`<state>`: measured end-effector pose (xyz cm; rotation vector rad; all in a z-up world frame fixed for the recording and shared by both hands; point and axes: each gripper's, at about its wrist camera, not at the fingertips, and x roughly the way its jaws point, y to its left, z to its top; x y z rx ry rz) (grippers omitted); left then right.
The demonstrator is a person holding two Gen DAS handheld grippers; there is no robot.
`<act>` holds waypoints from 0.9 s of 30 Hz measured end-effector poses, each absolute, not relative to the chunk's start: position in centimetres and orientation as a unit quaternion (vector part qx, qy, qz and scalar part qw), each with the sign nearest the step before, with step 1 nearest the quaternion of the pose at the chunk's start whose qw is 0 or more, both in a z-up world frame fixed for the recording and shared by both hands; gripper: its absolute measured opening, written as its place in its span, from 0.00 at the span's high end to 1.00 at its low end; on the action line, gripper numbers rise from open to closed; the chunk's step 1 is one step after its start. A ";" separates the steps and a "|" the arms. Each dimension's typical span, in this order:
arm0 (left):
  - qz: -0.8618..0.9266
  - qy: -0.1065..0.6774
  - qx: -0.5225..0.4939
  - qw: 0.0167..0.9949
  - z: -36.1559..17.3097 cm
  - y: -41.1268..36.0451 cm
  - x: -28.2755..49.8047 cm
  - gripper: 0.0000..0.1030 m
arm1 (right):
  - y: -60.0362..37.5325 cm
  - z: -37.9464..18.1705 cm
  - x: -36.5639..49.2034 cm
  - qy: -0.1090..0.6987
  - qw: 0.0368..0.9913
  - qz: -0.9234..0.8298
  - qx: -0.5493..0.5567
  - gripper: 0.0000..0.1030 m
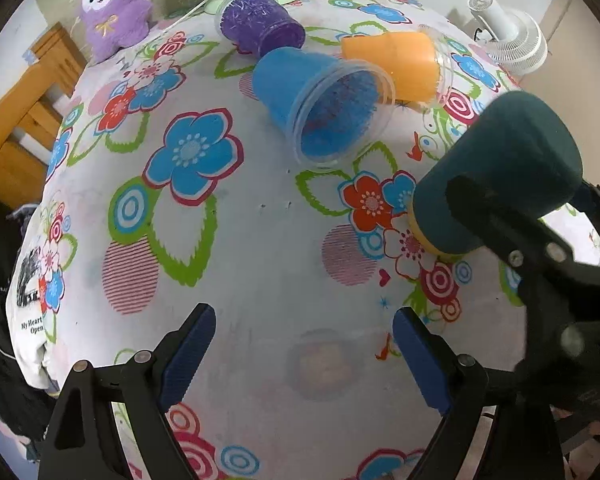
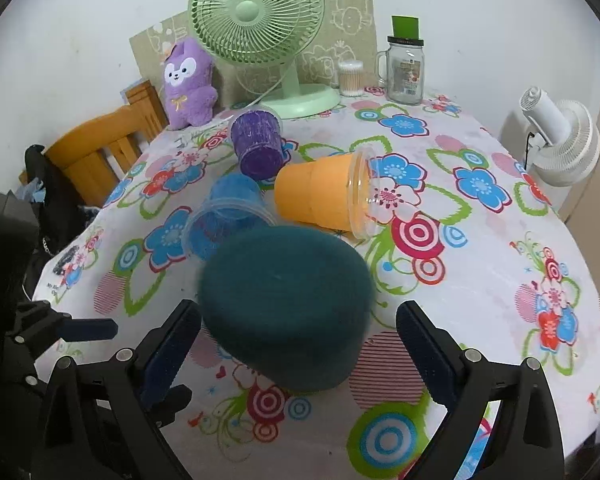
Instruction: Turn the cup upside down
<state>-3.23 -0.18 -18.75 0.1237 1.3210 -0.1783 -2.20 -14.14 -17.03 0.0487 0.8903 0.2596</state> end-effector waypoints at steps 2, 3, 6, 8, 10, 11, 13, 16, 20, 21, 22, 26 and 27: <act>-0.080 0.613 0.053 0.784 -18.2 -0.2 -3.4 0.11 | -14.4 -16.1 -2.2 0.436 0.891 0.125 0.023 0.04; -0.079 0.612 0.052 0.785 -17.9 -0.2 -3.5 0.11 | -14.4 -15.8 -2.2 0.438 0.890 0.126 0.022 0.04; -0.072 0.609 0.049 0.788 -16.9 -0.4 -3.4 0.11 | -14.7 -14.3 -2.4 0.440 0.888 0.131 0.009 0.04; -0.069 0.606 0.045 0.791 -16.0 -0.7 -3.4 0.11 | -15.0 -13.4 -2.4 0.442 0.887 0.134 -0.004 0.04; -0.063 0.600 0.039 0.796 -15.0 -1.0 -3.6 0.11 | -15.3 -12.4 -2.5 0.447 0.884 0.135 -0.015 0.04; -0.061 0.599 0.037 0.798 -14.6 -1.1 -3.4 0.11 | -15.6 -11.9 -2.5 0.450 0.882 0.136 -0.018 0.04; -0.053 0.593 0.028 0.803 -13.5 -1.4 -3.3 0.11 | -16.1 -10.9 -2.6 0.454 0.880 0.136 -0.024 0.04; -0.041 0.585 0.009 0.810 -11.9 -1.4 -2.9 0.11 | -17.0 -9.4 -2.7 0.461 0.877 0.135 -0.032 0.04; -0.029 0.574 -0.009 0.818 -9.6 -1.7 -3.3 0.11 | -18.1 -7.4 -2.7 0.468 0.872 0.136 -0.034 0.04; -0.026 0.569 -0.011 0.822 -9.0 -1.7 -3.4 0.11 | -18.2 -7.0 -2.7 0.471 0.871 0.138 -0.034 0.04; -0.024 0.564 -0.015 0.825 -8.5 -1.7 -3.4 0.10 | -18.3 -6.4 -2.7 0.472 0.870 0.141 -0.036 0.04; -0.009 0.549 -0.029 0.835 -6.6 -1.6 -3.7 0.08 | -18.7 -4.6 -3.0 0.460 0.876 0.137 -0.050 0.04; -0.005 0.546 -0.033 0.837 -6.2 -1.6 -3.8 0.08 | -18.8 -4.4 -3.1 0.459 0.877 0.133 -0.052 0.04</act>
